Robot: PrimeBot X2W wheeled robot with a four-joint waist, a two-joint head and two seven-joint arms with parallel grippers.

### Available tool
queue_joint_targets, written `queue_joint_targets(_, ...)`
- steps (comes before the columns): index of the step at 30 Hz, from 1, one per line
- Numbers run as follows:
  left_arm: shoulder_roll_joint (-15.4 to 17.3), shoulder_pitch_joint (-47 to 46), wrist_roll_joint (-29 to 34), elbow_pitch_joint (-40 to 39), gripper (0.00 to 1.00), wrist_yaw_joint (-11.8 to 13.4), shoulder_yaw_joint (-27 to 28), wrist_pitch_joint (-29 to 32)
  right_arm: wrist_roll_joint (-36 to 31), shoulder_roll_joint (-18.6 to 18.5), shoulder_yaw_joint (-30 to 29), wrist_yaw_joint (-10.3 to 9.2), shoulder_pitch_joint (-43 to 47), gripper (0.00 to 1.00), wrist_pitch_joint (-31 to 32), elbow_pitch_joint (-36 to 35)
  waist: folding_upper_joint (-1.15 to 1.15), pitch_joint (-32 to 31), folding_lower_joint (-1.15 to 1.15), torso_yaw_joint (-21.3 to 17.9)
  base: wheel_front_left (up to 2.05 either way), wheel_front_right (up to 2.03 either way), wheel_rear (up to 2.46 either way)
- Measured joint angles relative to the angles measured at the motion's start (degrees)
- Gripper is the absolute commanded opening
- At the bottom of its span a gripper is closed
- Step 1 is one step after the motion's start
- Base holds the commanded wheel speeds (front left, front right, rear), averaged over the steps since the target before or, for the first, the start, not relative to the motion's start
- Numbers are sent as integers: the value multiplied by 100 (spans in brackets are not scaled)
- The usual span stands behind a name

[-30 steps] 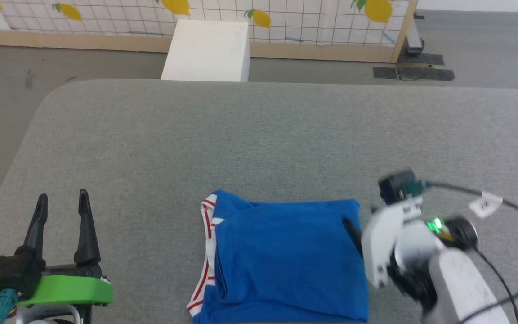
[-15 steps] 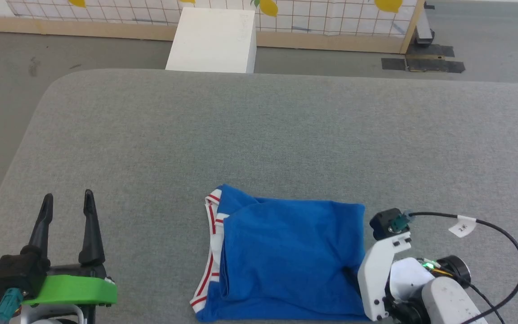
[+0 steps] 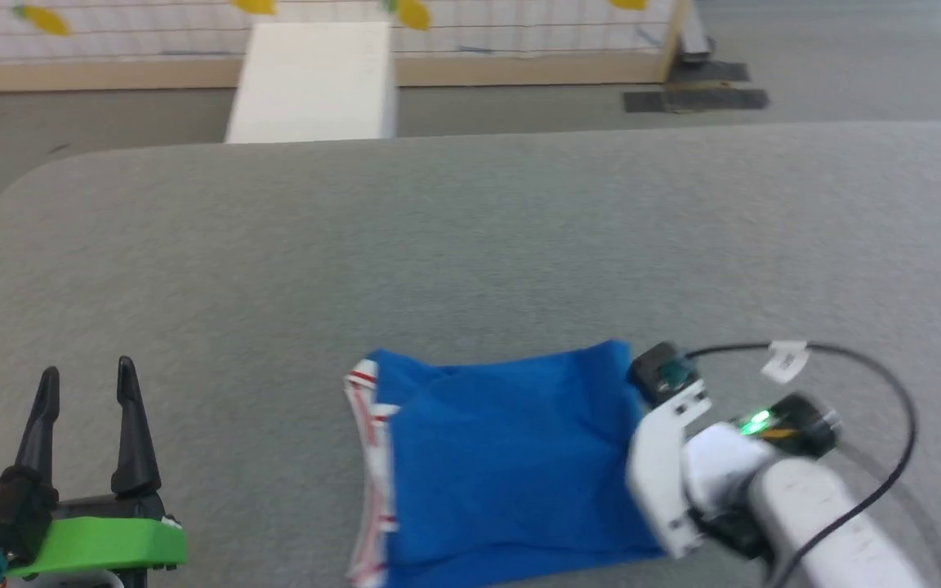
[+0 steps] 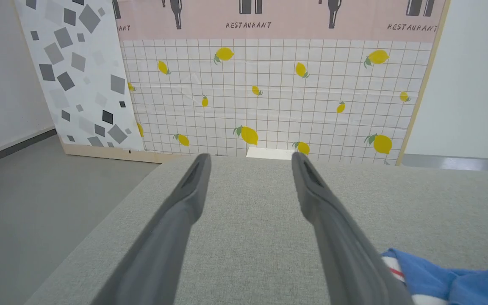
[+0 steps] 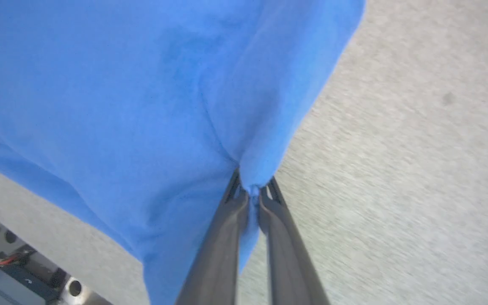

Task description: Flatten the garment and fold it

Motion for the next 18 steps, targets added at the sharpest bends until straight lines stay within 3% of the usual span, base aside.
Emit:
queue_joint_targets(4,16,-72,0,-174,100,0,-58,-3,181,-1035,191,-1,-386,0,493,-383,0,85,0,-458,0,0,0)
queue_joint_targets(9,153,-312,-9,-307,100,-1,-156,-4,368,-1766,52,0,-872,0,777,-566,0,290,0,-1020,0,0,0)
queue_joint_targets(13,358,-412,-9,-495,100,-1,-181,-5,354,-1992,-324,-1,-1221,0,787,-536,0,581,0,-1391,0,0,0)
queue_joint_targets(18,762,-483,-60,-720,100,-2,-100,-1,58,-1992,-1067,-1,-1506,0,606,-338,0,1065,0,-1679,0,0,0)
